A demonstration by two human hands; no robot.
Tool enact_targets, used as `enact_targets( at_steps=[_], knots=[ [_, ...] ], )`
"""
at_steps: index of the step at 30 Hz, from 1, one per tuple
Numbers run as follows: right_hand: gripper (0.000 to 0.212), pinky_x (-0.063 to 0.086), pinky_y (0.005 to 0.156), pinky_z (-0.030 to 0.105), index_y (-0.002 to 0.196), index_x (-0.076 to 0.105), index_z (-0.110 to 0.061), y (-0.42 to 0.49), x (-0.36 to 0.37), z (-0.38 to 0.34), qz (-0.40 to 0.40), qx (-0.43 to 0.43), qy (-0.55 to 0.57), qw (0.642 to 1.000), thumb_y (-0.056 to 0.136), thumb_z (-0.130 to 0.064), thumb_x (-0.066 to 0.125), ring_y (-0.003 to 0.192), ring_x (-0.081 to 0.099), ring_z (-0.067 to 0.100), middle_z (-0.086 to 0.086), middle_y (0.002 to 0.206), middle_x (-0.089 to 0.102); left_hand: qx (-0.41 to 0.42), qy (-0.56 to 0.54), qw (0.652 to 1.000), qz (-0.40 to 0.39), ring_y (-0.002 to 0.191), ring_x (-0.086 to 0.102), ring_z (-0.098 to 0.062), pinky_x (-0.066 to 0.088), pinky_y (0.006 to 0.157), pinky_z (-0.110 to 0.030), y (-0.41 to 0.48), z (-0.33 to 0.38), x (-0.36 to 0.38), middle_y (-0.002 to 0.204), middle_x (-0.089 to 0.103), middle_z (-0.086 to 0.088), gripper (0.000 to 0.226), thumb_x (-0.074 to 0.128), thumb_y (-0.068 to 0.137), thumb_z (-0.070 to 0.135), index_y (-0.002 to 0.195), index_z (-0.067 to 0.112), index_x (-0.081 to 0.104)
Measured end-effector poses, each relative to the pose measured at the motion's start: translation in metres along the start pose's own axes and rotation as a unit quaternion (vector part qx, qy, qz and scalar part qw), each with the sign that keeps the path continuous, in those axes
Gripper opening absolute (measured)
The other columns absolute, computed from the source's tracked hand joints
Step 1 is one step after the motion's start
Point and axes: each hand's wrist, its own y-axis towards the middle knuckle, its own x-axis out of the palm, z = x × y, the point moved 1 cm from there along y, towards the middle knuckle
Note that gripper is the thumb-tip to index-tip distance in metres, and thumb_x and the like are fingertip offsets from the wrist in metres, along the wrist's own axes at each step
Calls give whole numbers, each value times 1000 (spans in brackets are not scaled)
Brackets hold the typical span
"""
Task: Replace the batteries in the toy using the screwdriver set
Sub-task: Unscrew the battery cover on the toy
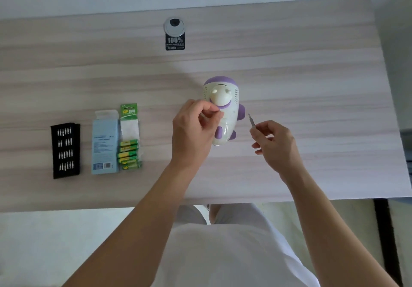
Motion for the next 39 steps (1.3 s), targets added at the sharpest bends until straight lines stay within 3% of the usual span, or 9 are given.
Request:
enact_targets(
  at_steps=[4, 12, 17, 19, 23, 27, 39],
  knots=[
    [13, 56, 59, 26, 100, 67, -11, 3, 1, 3, -9, 4, 3, 1000, 96, -23, 64, 65, 69, 13, 2, 91, 67, -5, 20, 1000, 2, 65, 53, -2, 39, 66, -11, 1, 2, 1, 77, 62, 1, 6, 75, 84, 14, 83, 16, 69],
    [11, 59, 62, 31, 98, 68, -12, 9, 0, 1, -21, -1, 10, 1000, 96, -22, 63, 64, 68, 12, 1, 89, 67, 9, 67, 998, 5, 68, 51, -9, 39, 67, -21, 0, 9, 1, 80, 60, -2, 4, 72, 86, 13, 85, 11, 69],
    [11, 58, 62, 30, 98, 67, -12, 10, 2, 2, -30, -3, 11, 999, 97, -22, 63, 64, 68, 13, 2, 89, 67, 23, 82, 996, -5, 72, 52, 18, 35, 66, -6, -1, 13, 1, 83, 52, 2, 3, 68, 90, 7, 87, 7, 67],
    [11, 59, 62, 31, 97, 67, -13, 10, 2, 2, -33, -4, 9, 999, 97, -22, 62, 63, 68, 12, 2, 88, 67, 25, 87, 996, -14, 74, 50, 21, 35, 67, -5, -1, 12, 2, 86, 51, 2, 3, 67, 92, 7, 89, 6, 66],
    [10, 60, 64, 33, 97, 67, -14, 11, 3, 3, -38, -4, 8, 999, 97, -22, 62, 63, 68, 12, 2, 88, 68, 8, 99, 994, -36, 73, 44, -1, 31, 65, -19, 1, 11, 4, 89, 50, 2, 5, 64, 95, 12, 94, 7, 65],
    [10, 61, 66, 35, 96, 67, -13, 11, 2, 2, -41, -3, 8, 999, 97, -22, 61, 63, 67, 12, 1, 87, 67, -6, 116, 992, -50, 77, 43, -10, 33, 68, -24, 4, 9, 3, 91, 52, 0, 10, 62, 97, 17, 96, 7, 64],
    [11, 58, 61, 29, 97, 67, -12, 11, 1, 9, -40, 1, 10, 999, 97, -22, 61, 63, 67, 10, 5, 91, 68, -6, 102, 993, -61, 82, 46, -14, 31, 71, -19, 3, 6, 4, 96, 57, -6, 9, 60, 98, 14, 97, 5, 62]
  ],
)
